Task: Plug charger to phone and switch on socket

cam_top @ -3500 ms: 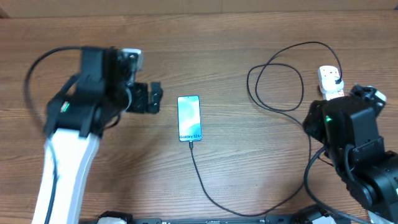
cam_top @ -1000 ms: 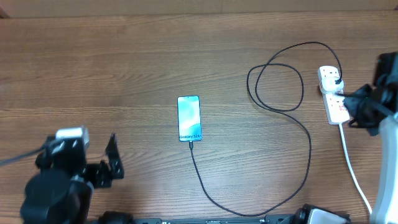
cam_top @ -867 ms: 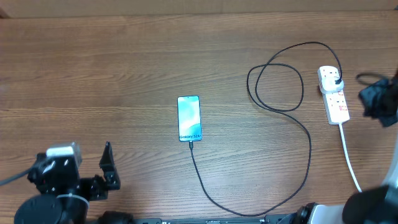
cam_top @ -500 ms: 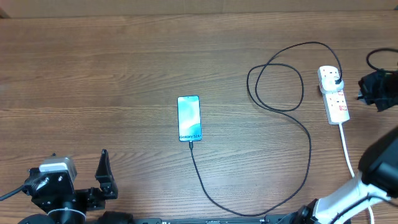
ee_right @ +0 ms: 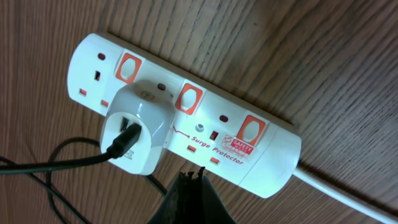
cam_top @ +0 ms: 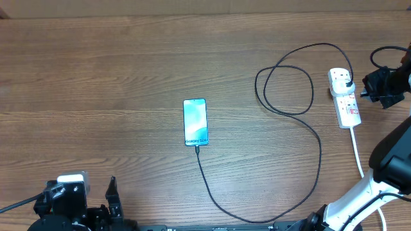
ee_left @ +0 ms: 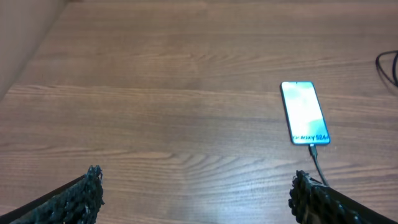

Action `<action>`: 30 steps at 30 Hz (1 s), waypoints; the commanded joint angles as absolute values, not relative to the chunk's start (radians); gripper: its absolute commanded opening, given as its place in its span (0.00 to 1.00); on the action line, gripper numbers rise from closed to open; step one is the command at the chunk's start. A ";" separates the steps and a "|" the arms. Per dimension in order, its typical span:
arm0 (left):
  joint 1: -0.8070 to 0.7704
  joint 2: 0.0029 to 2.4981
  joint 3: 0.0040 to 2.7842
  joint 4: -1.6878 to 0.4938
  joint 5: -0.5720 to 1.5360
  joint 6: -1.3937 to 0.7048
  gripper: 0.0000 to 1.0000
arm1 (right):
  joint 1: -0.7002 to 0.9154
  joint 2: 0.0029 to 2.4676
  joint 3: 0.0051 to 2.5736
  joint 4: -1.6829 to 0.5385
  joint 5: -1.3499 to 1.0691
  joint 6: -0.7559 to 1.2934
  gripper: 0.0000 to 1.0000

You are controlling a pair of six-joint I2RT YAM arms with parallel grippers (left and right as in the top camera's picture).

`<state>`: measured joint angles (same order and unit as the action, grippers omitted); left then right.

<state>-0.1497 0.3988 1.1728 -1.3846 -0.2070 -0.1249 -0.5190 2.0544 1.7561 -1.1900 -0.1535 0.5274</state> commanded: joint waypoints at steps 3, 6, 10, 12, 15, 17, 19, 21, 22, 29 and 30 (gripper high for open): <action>-0.144 0.381 1.172 -1.388 -0.220 -0.135 1.00 | -0.516 2.121 1.785 -1.166 -0.159 0.505 0.04; -0.144 0.381 1.172 -1.388 -0.220 -0.135 1.00 | -0.516 2.123 1.785 -1.149 -0.159 0.496 0.04; -0.144 0.381 1.172 -1.388 -0.220 -0.135 1.00 | -0.513 2.123 1.784 -1.136 -0.159 0.496 0.04; -0.144 0.381 1.172 -1.388 -0.220 -0.135 1.00 | -0.506 2.123 1.784 -1.131 -0.159 0.496 0.04; -0.144 0.381 1.172 -1.388 -0.220 -0.135 1.00 | -0.491 2.123 1.784 -1.124 -0.159 0.496 0.04; -0.144 0.381 1.172 -1.388 -0.220 -0.135 1.00 | -0.478 2.123 1.784 -1.117 -0.159 0.496 0.04; -0.144 0.381 1.172 -1.388 -0.220 -0.135 1.00 | -0.470 2.123 1.784 -1.114 -0.158 0.496 0.04; -0.144 0.381 1.172 -1.388 -0.220 -0.135 1.00 | -0.464 2.127 1.784 -1.114 -0.140 0.499 0.04; -0.144 0.381 1.172 -1.388 -0.220 -0.135 1.00 | -0.464 2.129 1.784 -1.116 -0.127 0.506 0.04; -0.144 0.381 1.172 -1.388 -0.220 -0.135 1.00 | -0.467 2.151 1.784 -1.119 -0.106 0.508 0.04; -0.144 0.381 1.172 -1.388 -0.220 -0.135 1.00 | -0.467 2.154 1.784 -1.118 -0.105 0.508 0.04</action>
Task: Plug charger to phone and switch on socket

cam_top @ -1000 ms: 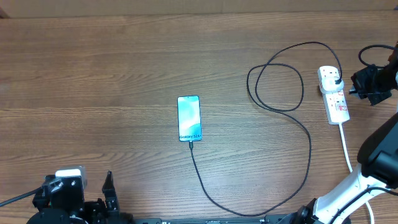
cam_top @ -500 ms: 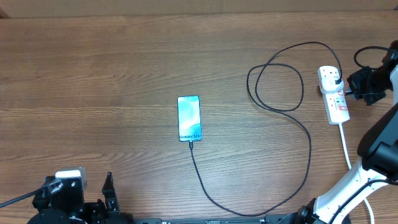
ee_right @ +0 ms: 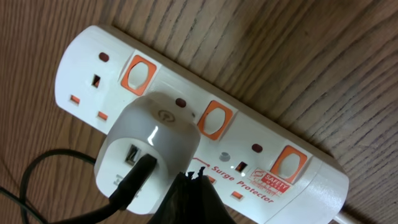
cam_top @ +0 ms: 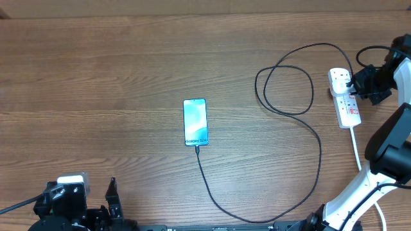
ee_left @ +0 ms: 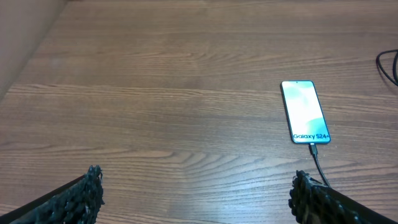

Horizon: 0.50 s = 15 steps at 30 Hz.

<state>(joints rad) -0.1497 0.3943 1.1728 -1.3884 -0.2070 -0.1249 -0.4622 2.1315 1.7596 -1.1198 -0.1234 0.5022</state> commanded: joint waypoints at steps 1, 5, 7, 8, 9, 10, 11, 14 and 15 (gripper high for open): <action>-0.144 0.381 1.172 -1.388 -0.220 -0.135 1.00 | -0.467 2.154 1.784 -1.118 -0.105 0.508 0.04; -0.144 0.381 1.172 -1.388 -0.220 -0.135 1.00 | -0.467 2.155 1.784 -1.112 -0.097 0.508 0.04; -0.144 0.381 1.172 -1.388 -0.220 -0.135 1.00 | -0.467 2.155 1.784 -1.111 -0.083 0.508 0.04; -0.144 0.381 1.172 -1.388 -0.220 -0.135 1.00 | -0.467 2.155 1.784 -1.111 -0.080 0.508 0.04; -0.144 0.381 1.172 -1.388 -0.220 -0.135 1.00 | -0.467 2.155 1.784 -1.108 -0.080 0.508 0.04; -0.144 0.381 1.172 -1.388 -0.220 -0.135 1.00 | -0.467 2.155 1.784 -1.106 -0.080 0.508 0.04; -0.144 0.381 1.172 -1.388 -0.220 -0.135 1.00 | -0.467 2.155 1.784 -1.104 -0.080 0.508 0.04; -0.144 0.381 1.172 -1.387 -0.220 -0.135 1.00 | -0.466 2.157 1.784 -1.097 -0.080 0.508 0.04; -0.144 0.381 1.172 -1.387 -0.220 -0.135 1.00 | -0.465 2.157 1.784 -1.096 -0.080 0.509 0.04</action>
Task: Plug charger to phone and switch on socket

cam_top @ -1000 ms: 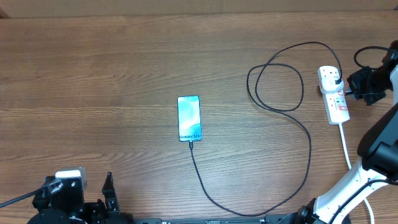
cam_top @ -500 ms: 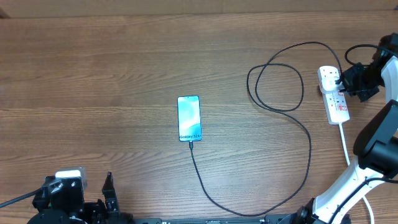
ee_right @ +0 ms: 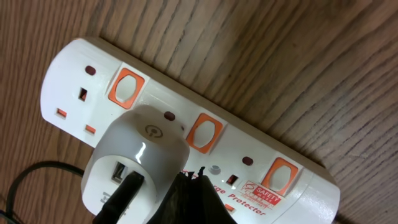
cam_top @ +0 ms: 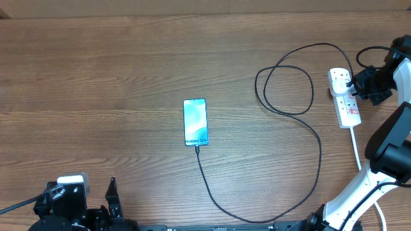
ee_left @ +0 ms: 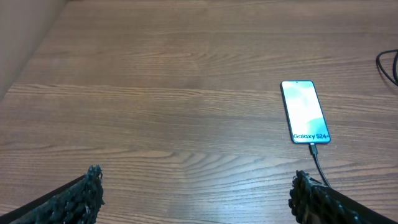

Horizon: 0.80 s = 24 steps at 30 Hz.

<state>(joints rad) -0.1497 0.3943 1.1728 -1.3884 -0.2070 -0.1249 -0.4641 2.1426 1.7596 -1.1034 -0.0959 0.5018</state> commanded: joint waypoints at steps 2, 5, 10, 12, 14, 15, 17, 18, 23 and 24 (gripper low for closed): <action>-0.144 0.381 1.172 -1.387 -0.220 -0.135 1.00 | -0.465 2.159 1.784 -1.093 -0.081 0.520 0.04; -0.144 0.381 1.172 -1.387 -0.220 -0.135 1.00 | -0.465 2.167 1.784 -1.084 -0.081 0.523 0.04; -0.144 0.381 1.172 -1.387 -0.220 -0.135 1.00 | -0.464 2.200 1.784 -1.079 -0.105 0.522 0.04; -0.144 0.381 1.172 -1.387 -0.220 -0.135 1.00 | -0.464 2.219 1.784 -1.076 -0.123 0.522 0.04; -0.144 0.381 1.172 -1.387 -0.220 -0.135 1.00 | -0.462 2.238 1.784 -1.075 -0.125 0.521 0.04; -0.144 0.381 1.172 -1.388 -0.220 -0.135 1.00 | -0.460 2.245 1.784 -1.074 -0.126 0.513 0.04; -0.144 0.381 1.172 -1.387 -0.220 -0.135 1.00 | -0.458 2.246 1.784 -1.065 -0.139 0.487 0.04; -0.144 0.381 1.172 -1.387 -0.220 -0.135 1.00 | -0.455 2.246 1.784 -1.062 -0.150 0.480 0.04; -0.144 0.381 1.172 -1.388 -0.220 -0.135 1.00 | -0.456 2.246 1.786 -1.075 -0.177 0.474 0.04; -0.144 0.381 1.172 -1.388 -0.220 -0.135 1.00 | -0.459 2.246 1.787 -1.084 -0.177 0.479 0.04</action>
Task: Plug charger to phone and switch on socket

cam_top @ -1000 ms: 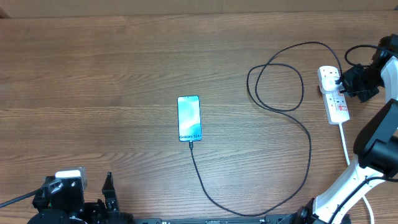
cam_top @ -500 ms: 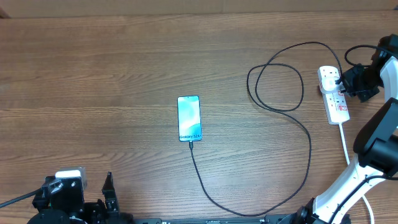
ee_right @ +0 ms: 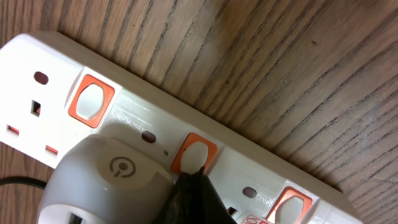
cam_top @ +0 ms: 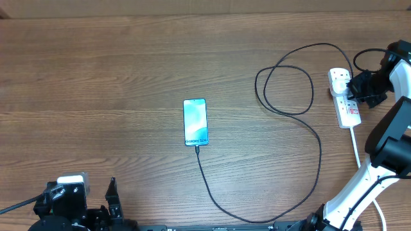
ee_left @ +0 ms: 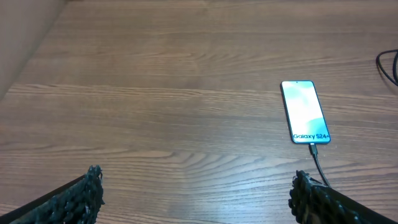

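The phone (cam_top: 195, 122) lies face up mid-table with its screen lit, also in the left wrist view (ee_left: 305, 112). A black cable (cam_top: 318, 147) is plugged into its bottom end and runs to the white charger adapter (ee_right: 106, 180) in the power strip (cam_top: 345, 97). My right gripper (ee_right: 198, 175) is shut with nothing in it. Its joined tip meets the middle orange switch (ee_right: 198, 154) of the strip (ee_right: 261, 171). My left gripper (ee_left: 196, 194) stands open near the table's front, well short of the phone.
The cable makes a loop (cam_top: 282, 90) left of the strip. The strip's white cord (cam_top: 356, 151) runs toward the front edge beside my right arm. Two more orange switches (ee_right: 91, 99) flank the middle one. A wall (ee_left: 18, 37) borders the table's left side.
My right gripper has come closer to the strip and its shut tip has shifted from beside the adapter onto the middle orange switch. The left arm, phone and cable are unchanged.
With the cable in the lit phone at every moment, my shut right gripper first hung to the right of the strip. It was then over the strip by the adapter, then closer, and now its tip is at the middle switch. The left arm stayed put.
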Action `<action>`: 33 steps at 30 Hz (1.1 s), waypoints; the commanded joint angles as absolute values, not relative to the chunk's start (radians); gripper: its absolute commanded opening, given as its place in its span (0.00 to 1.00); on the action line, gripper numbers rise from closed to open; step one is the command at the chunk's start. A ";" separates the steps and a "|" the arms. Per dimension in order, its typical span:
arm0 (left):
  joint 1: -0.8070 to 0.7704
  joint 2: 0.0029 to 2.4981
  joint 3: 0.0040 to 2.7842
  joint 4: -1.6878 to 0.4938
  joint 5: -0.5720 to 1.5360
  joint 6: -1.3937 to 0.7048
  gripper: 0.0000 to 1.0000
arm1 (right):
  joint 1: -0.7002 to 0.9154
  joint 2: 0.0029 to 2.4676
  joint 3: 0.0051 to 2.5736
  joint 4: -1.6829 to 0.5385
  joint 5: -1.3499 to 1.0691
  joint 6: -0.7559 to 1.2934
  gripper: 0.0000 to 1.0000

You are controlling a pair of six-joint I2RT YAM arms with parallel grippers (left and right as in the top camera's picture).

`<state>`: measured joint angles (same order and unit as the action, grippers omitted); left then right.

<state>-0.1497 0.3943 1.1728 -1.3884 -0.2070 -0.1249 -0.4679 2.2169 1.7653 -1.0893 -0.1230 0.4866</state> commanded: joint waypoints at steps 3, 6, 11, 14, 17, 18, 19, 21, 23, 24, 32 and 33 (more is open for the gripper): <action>-0.144 0.381 1.172 -1.388 -0.220 -0.135 1.00 | -0.474 2.246 1.820 -1.116 -0.174 0.482 0.04; -0.144 0.381 1.172 -1.388 -0.220 -0.135 1.00 | -0.490 2.246 1.880 -1.164 -0.174 0.481 0.04; -0.144 0.381 1.172 -1.388 -0.220 -0.135 1.00 | -0.496 2.246 1.943 -1.206 -0.173 0.466 0.04; -0.144 0.381 1.172 -1.388 -0.220 -0.135 1.00 | -0.496 2.251 1.943 -1.206 -0.173 0.466 0.04; -0.144 0.381 1.172 -1.388 -0.220 -0.135 1.00 | -0.493 2.262 1.943 -1.206 -0.166 0.466 0.04; -0.144 0.381 1.172 -1.388 -0.220 -0.135 1.00 | -0.492 2.268 1.943 -1.205 -0.166 0.466 0.04; -0.144 0.381 1.172 -1.388 -0.220 -0.135 1.00 | -0.491 2.273 1.943 -1.206 -0.166 0.466 0.04; -0.144 0.381 1.172 -1.388 -0.220 -0.135 1.00 | -0.487 2.293 1.943 -1.205 -0.166 0.465 0.04; -0.144 0.381 1.172 -1.388 -0.220 -0.135 1.00 | -0.483 2.308 1.943 -1.205 -0.174 0.462 0.04; -0.144 0.381 1.172 -1.388 -0.220 -0.135 1.00 | -0.479 2.314 1.943 -1.202 -0.180 0.461 0.04; -0.144 0.381 1.172 -1.388 -0.220 -0.135 1.00 | -0.411 2.320 1.943 -1.185 -0.171 0.439 0.04; -0.144 0.381 1.172 -1.388 -0.220 -0.135 1.00 | -0.401 2.320 1.943 -1.188 -0.159 0.440 0.04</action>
<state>-0.1497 0.3943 1.1728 -1.3888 -0.2070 -0.1249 -0.4774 2.3108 1.9251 -1.1957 -0.1070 0.4564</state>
